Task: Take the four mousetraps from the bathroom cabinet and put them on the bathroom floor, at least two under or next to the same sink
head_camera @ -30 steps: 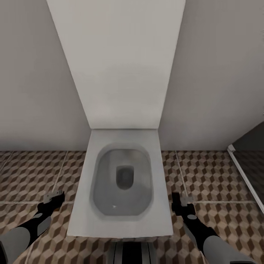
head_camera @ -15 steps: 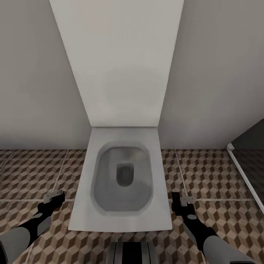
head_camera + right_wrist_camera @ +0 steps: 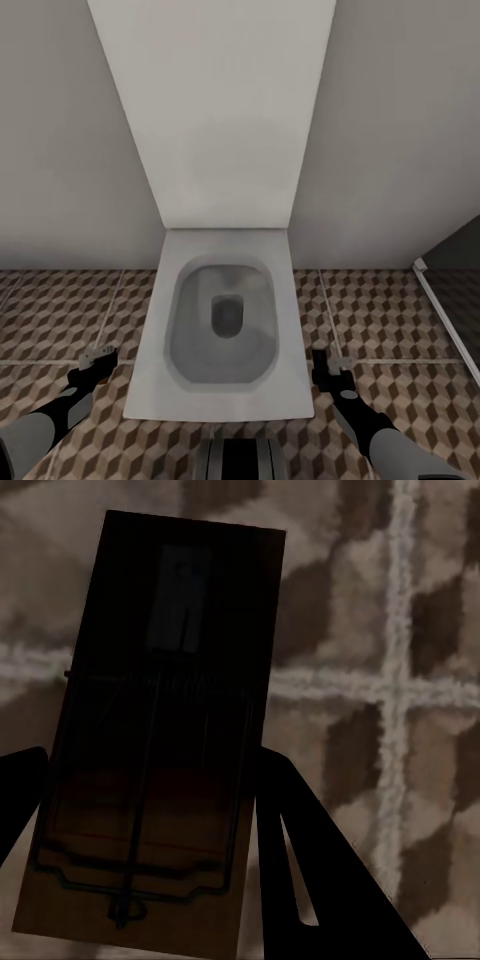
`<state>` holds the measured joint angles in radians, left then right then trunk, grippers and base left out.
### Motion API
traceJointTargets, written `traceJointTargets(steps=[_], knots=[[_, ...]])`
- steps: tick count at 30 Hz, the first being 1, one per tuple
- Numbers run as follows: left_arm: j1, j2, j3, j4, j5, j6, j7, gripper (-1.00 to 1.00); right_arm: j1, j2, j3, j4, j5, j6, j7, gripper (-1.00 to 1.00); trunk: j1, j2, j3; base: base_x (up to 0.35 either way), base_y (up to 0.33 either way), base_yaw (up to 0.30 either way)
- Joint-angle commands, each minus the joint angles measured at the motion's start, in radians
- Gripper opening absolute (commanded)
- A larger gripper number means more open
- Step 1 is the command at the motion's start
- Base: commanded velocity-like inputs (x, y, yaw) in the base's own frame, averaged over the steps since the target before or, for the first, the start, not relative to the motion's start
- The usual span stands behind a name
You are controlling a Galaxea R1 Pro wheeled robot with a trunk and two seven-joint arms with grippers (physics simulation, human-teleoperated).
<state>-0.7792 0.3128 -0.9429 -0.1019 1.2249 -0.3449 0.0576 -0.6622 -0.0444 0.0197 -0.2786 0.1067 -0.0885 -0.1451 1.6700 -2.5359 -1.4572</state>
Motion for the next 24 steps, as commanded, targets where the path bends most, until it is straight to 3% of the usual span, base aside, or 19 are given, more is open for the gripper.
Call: traceJointTargets(steps=[1, 4, 24], knots=[[0.0, 0.001, -0.008, -0.002, 0.002, -0.002, 0.01, -1.0, -0.001, 0.0, 0.002, 0.001, 0.007, -0.002, -0.004, -1.0, 0.0, 0.0, -0.005, 0.0, 0.0, 0.0], [0.0, 0.001, -0.008, -0.002, 0.002, -0.002, 0.012, -1.0, -0.001, 0.0, 0.002, 0.001, 0.007, -0.002, -0.004, -1.0, 0.002, -0.001, -0.016, 0.0, 0.0, 0.0], [0.0, -0.001, -0.009, -0.002, 0.002, -0.007, 0.012, -1.0, -0.001, -0.002, 0.001, 0.001, 0.007, -0.004, -0.004, -1.0, 0.002, -0.001, -0.016, 0.0, 0.0, 0.0]])
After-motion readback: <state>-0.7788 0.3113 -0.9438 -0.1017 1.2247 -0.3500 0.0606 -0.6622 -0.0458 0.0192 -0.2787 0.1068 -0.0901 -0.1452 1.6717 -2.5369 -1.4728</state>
